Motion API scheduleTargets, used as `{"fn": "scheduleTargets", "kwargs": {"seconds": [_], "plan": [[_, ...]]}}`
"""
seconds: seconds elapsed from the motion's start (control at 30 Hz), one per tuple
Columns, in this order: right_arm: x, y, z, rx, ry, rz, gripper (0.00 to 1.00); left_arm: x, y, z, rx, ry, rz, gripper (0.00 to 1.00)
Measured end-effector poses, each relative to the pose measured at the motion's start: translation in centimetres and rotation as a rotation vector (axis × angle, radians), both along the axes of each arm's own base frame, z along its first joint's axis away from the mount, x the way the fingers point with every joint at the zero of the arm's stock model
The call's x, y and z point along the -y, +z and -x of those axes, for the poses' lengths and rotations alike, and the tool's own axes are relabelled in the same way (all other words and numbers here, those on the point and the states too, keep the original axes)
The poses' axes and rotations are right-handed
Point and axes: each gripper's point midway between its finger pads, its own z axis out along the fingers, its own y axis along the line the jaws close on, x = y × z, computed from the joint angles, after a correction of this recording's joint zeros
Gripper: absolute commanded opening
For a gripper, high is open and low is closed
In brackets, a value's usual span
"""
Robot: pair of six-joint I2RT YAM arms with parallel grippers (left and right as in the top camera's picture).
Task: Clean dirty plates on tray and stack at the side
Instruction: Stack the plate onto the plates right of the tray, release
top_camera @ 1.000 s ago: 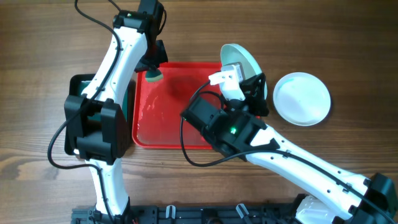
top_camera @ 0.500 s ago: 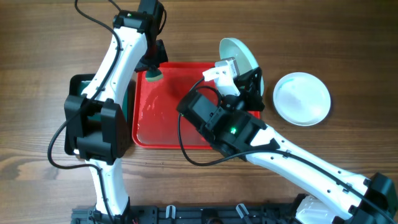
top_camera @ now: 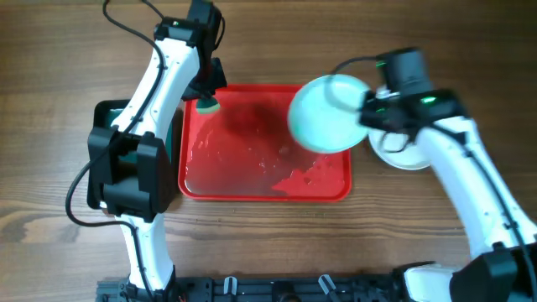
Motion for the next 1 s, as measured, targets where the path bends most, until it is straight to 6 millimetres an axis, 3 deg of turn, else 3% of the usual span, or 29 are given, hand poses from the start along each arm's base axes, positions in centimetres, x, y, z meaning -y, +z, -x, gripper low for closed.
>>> {"fn": "scheduleTargets", "kwargs": {"seconds": [0.07, 0.13, 0.23, 0.3, 0.37, 0.47, 0.57, 0.6, 0.7, 0.77, 0.8, 0.87, 0.93, 1.0], "plan": [[6.0, -0.1, -0.2, -0.005, -0.159, -0.037, 0.04, -0.1, -1.5, 0.4, -0.017, 0.000, -0.002, 0.04], [10.3, -0.7, 0.5, -0.011, -0.273, -0.050, 0.04, -0.1, -2.5, 1.0, -0.037, -0.001, 0.000, 0.04], [15.9, -3.9, 3.3, -0.053, -0.447, -0.067, 0.04, 0.3, -3.0, 1.0, -0.037, -0.003, 0.021, 0.04], [17.9, -5.8, 5.1, -0.077, -0.529, -0.075, 0.04, 0.5, -2.9, 0.7, -0.024, -0.002, 0.035, 0.04], [18.3, -7.2, 5.7, -0.076, -0.545, -0.076, 0.05, 0.7, -2.9, 0.4, -0.012, -0.002, 0.043, 0.04], [17.9, -8.9, 5.7, -0.054, -0.554, -0.094, 0.26, 0.7, -2.9, 0.3, -0.012, -0.003, 0.044, 0.04], [17.1, -9.6, 5.4, -0.035, -0.542, -0.142, 0.63, 0.7, -2.9, 0.3, -0.012, -0.002, 0.044, 0.04], [16.9, -9.5, 4.8, -0.012, -0.523, -0.160, 0.68, 0.7, -2.9, 0.4, -0.012, -0.002, 0.044, 0.04], [14.7, -9.0, 3.4, 0.024, -0.405, -0.213, 0.73, 0.4, -2.3, 1.2, -0.034, 0.000, 0.033, 0.04], [11.9, -8.1, 2.6, 0.010, -0.303, -0.247, 0.78, -0.8, 0.9, 2.2, -0.006, 0.019, 0.030, 0.04], [10.5, -7.1, 1.9, 0.012, -0.252, -0.252, 0.80, -1.7, 2.7, 2.7, 0.013, 0.036, 0.030, 0.04], [7.6, -4.0, -0.5, 0.063, -0.130, -0.246, 1.00, -4.3, 5.5, 4.3, 0.017, 0.090, 0.021, 0.04], [3.5, -1.6, -2.3, 0.120, 0.005, -0.247, 1.00, -7.8, 6.5, 6.0, -0.022, 0.168, -0.013, 0.04], [1.3, -1.5, -2.3, 0.118, 0.065, -0.249, 1.00, -9.9, 6.2, 6.8, -0.055, 0.222, -0.029, 0.04]]}}
